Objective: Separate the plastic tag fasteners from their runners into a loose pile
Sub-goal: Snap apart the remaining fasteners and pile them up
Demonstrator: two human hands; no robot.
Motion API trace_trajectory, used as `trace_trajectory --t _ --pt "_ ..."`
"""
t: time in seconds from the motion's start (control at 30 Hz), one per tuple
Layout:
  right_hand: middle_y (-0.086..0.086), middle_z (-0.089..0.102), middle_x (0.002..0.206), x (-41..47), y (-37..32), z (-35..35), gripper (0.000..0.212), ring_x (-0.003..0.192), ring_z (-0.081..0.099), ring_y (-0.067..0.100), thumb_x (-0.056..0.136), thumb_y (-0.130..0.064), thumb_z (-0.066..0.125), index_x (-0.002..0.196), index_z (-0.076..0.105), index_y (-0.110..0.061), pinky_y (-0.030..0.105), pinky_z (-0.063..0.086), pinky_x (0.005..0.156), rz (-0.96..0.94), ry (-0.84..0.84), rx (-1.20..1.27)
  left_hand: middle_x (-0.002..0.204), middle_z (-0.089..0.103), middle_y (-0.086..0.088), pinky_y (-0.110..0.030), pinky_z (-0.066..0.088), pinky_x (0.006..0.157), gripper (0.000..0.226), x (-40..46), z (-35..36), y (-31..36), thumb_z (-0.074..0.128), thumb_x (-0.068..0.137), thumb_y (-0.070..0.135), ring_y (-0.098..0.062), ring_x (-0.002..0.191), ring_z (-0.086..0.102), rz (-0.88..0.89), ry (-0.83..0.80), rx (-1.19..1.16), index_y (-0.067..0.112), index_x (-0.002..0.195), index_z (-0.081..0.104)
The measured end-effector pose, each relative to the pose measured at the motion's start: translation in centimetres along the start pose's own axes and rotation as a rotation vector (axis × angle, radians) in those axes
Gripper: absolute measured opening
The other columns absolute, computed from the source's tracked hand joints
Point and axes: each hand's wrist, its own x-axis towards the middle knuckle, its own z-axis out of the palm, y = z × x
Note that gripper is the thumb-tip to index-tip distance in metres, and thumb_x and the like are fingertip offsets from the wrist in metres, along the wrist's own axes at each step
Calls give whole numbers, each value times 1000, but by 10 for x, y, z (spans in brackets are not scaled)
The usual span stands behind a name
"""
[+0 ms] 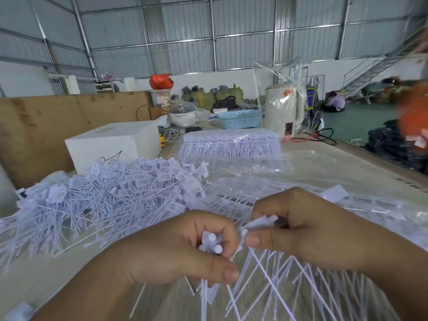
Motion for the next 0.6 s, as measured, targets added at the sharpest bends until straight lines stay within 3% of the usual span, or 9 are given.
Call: trace_trajectory --t 0.1,0.17,0.3,0.43,0.6 --pt "-2 32 55 2 -2 4 57 50 31 9 79 -67 59 67 47 -12 29 27 49 -17 58 11 64 61 13 -17 46 62 24 -3 -1 3 71 80 12 -2 59 58 -10 -44 -66 32 69 64" --pt "-6 35 53 3 -3 7 55 48 33 5 80 -72 55 68 47 -18 24 28 47 -19 102 -27 59 60 11 -17 45 59 18 -4 -1 3 74 75 18 -3 55 56 6 21 -64 30 64 66" --pt "-8 42 51 5 -8 13 56 46 38 8 76 -75 44 65 44 -20 22 28 46 12 239 -130 46 50 12 -13 38 50 25 3 5 -2 77 62 39 -2 44 46 45 360 36 29 48 58" --pt "-7 40 48 8 -13 25 57 43 35 11 75 -73 38 60 40 -19 23 26 44 70 396 -153 47 41 4 -17 32 49 34 13 14 -7 72 59 49 -11 46 38 117 661 114 24 47 53" --pt "-7 30 46 10 -9 26 57 42 26 10 78 -70 43 58 35 -16 22 26 42 88 521 -36 51 38 -5 -22 38 56 43 15 22 -7 70 60 52 -14 51 37 160 812 132 15 53 50"
